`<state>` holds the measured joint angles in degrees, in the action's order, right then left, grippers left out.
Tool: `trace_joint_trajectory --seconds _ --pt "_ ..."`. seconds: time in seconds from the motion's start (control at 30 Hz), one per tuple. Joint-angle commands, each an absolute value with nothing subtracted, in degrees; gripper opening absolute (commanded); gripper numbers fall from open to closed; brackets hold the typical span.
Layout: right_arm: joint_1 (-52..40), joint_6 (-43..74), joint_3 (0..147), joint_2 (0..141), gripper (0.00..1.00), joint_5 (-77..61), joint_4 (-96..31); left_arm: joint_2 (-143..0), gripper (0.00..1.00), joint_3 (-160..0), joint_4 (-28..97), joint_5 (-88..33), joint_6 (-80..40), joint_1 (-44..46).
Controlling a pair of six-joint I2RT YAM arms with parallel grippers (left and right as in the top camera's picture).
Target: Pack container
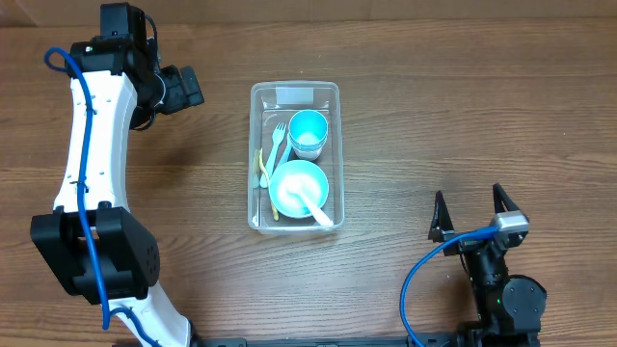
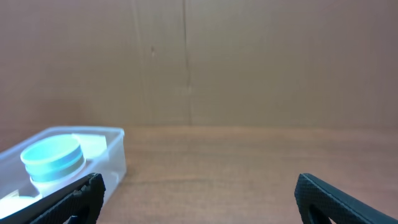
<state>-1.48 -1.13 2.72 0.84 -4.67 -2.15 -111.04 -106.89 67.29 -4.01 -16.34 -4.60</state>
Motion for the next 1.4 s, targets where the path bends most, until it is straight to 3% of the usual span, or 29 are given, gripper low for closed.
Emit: trace_joint_trajectory --seconds 0.0,1.37 --pt "-0.5 -0.9 0.4 0.2 1.0 -5.2 -1.7 -111.7 1.0 -108.1 67.0 -4.0 -15.4 -4.7" --pt "1.5 -0.9 0.4 0.2 1.0 -5.3 -4.2 -111.7 1.0 -108.1 67.1 -4.0 -15.4 -4.9"
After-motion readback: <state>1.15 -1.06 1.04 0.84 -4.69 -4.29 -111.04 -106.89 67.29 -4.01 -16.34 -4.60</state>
